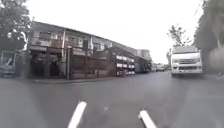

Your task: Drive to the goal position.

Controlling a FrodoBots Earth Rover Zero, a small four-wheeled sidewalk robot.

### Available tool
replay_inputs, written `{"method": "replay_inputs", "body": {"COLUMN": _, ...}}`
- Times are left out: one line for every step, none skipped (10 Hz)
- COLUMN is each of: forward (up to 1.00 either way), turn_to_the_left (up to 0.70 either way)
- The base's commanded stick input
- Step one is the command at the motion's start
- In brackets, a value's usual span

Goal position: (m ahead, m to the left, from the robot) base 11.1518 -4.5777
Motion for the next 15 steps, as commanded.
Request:
{"method": "replay_inputs", "body": {"forward": 0.7, "turn_to_the_left": 0.0}}
{"method": "replay_inputs", "body": {"forward": 0.7, "turn_to_the_left": 0.0}}
{"method": "replay_inputs", "body": {"forward": 0.7, "turn_to_the_left": 0.0}}
{"method": "replay_inputs", "body": {"forward": 0.7, "turn_to_the_left": -0.04}}
{"method": "replay_inputs", "body": {"forward": 0.7, "turn_to_the_left": -0.24}}
{"method": "replay_inputs", "body": {"forward": 0.7, "turn_to_the_left": -0.35}}
{"method": "replay_inputs", "body": {"forward": 0.7, "turn_to_the_left": -0.35}}
{"method": "replay_inputs", "body": {"forward": 0.7, "turn_to_the_left": -0.35}}
{"method": "replay_inputs", "body": {"forward": 0.7, "turn_to_the_left": -0.35}}
{"method": "replay_inputs", "body": {"forward": 0.7, "turn_to_the_left": -0.35}}
{"method": "replay_inputs", "body": {"forward": 0.7, "turn_to_the_left": -0.35}}
{"method": "replay_inputs", "body": {"forward": 0.7, "turn_to_the_left": -0.35}}
{"method": "replay_inputs", "body": {"forward": 0.7, "turn_to_the_left": -0.35}}
{"method": "replay_inputs", "body": {"forward": 0.7, "turn_to_the_left": -0.35}}
{"method": "replay_inputs", "body": {"forward": 0.7, "turn_to_the_left": -0.35}}
